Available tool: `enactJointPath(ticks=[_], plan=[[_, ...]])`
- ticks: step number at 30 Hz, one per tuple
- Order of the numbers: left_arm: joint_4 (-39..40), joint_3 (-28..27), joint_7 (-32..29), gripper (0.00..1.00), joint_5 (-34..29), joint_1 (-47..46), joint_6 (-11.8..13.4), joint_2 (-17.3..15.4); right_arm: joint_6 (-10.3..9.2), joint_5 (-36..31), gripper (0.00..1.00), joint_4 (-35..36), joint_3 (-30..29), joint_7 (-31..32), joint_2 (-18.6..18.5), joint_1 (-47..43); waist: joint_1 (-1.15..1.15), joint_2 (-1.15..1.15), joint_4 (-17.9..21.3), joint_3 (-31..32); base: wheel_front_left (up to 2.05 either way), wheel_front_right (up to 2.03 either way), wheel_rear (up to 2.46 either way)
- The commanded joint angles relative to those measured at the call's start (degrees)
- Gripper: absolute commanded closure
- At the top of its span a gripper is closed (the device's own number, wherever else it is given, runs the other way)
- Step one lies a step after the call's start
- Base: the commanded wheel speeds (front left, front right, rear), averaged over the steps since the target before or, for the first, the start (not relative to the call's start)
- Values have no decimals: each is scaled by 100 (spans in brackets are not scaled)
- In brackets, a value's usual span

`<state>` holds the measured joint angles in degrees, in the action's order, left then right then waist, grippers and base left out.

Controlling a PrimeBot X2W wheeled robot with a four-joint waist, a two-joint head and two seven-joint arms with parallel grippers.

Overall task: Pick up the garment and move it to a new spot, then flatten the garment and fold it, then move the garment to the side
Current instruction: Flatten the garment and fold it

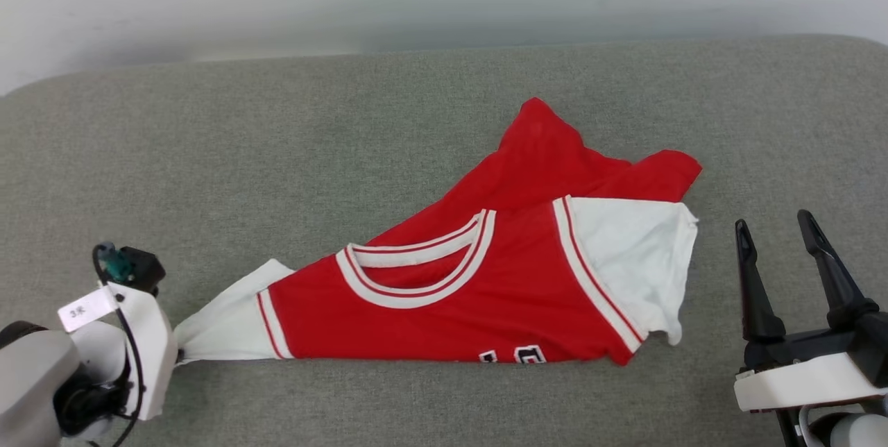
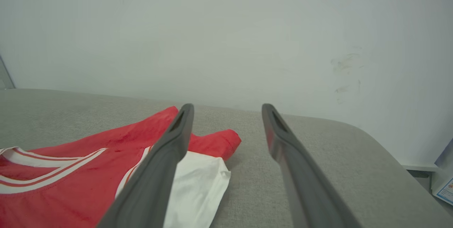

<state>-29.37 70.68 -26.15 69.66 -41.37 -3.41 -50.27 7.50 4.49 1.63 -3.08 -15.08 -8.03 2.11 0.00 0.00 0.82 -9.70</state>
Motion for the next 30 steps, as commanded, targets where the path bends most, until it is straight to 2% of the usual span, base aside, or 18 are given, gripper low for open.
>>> enactJointPath(ticks=[1,8,9,10,13,17,20,23,26,30], plan=[[-173,44,19,100,-63,111,113,-206,-2,-15,0,-20,5,-13,-14,-64,0,0,-36,71,0,0,0],[-161,-26,364,100,38,399,218,-165,-2,8,0,-105,-11,-13,-38,-231,0,0,-120,307,0,0,0],[-146,-102,566,5,65,432,285,-121,-2,12,0,-128,3,-13,-71,-241,0,0,-129,347,0,0,0],[-121,-175,775,0,43,445,352,-96,-2,9,0,-132,18,-13,-111,-220,0,0,-135,383,0,0,0],[-24,-336,1592,0,-181,455,541,-59,-3,-8,0,-141,45,-13,-285,-68,0,0,-156,491,0,0,0],[229,-571,2813,0,-548,534,1075,-5,-3,19,0,-211,147,-13,-681,275,0,0,-194,587,0,0,0],[529,-737,3506,0,-680,669,1475,28,-3,156,0,-324,451,243,-1154,698,0,0,-243,596,0,0,0],[908,-976,3948,0,-746,806,1906,101,-3,514,0,-466,949,892,-1728,1167,0,0,-310,547,0,0,0],[1297,-1322,4113,0,-925,995,2388,195,-3,1070,0,-466,1653,1699,-2381,1725,0,0,-388,462,0,0,0],[1925,-2232,4142,0,-1623,1363,2992,455,-3,2056,0,-335,2615,2946,-3206,2344,0,0,-514,312,0,0,0]])
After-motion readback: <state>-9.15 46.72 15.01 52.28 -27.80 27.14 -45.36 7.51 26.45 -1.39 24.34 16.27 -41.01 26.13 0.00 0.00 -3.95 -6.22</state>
